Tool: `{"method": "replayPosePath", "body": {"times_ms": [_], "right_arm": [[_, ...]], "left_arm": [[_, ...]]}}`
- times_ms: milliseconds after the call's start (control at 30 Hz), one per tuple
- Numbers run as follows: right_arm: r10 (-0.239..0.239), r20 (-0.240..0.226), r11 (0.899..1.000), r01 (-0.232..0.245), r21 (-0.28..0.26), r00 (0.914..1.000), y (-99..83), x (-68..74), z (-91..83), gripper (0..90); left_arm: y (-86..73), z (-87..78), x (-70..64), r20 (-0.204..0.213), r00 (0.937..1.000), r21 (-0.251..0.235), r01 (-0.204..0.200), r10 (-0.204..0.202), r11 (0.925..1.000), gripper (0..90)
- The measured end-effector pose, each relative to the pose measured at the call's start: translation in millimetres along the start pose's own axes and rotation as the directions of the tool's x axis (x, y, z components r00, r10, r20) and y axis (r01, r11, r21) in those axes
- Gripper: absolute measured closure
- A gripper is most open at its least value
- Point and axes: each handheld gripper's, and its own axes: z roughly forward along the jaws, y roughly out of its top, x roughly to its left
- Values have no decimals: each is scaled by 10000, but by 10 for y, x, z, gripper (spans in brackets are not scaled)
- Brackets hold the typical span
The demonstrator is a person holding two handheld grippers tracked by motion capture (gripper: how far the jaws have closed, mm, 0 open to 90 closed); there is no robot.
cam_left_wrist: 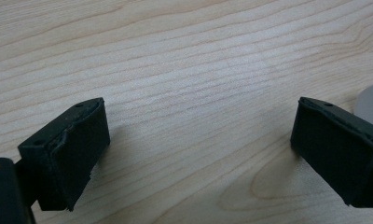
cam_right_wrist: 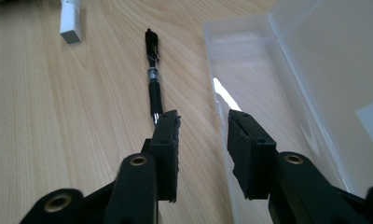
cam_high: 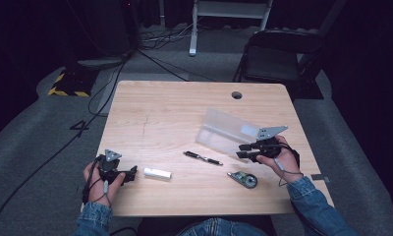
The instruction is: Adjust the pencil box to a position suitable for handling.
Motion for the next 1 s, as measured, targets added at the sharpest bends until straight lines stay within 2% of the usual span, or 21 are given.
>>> {"method": "replayPosePath", "body": {"times_ms": [200,400,600,700,1000], "right_arm": [[2,-70,10000,-2,-61,10000,90,76,37,628],[-119,-369,9998,112,-190,9992,232,184,172,590],[-129,-374,9998,122,-184,9992,329,251,302,569],[18,-392,9999,-25,-166,9992,364,284,365,565],[16,-359,10000,-15,13,9994,409,339,557,544]], "left_arm": [[0,0,0,-9,10000,3,-5,5,10000,47],[0,0,-1,-10,10000,2,-7,7,10000,47],[-1,0,-1,-9,10000,2,-7,7,10000,47],[0,0,-1,-10,10000,0,-4,4,10000,47],[0,0,-1,-7,10000,3,-8,8,10000,47]]}}
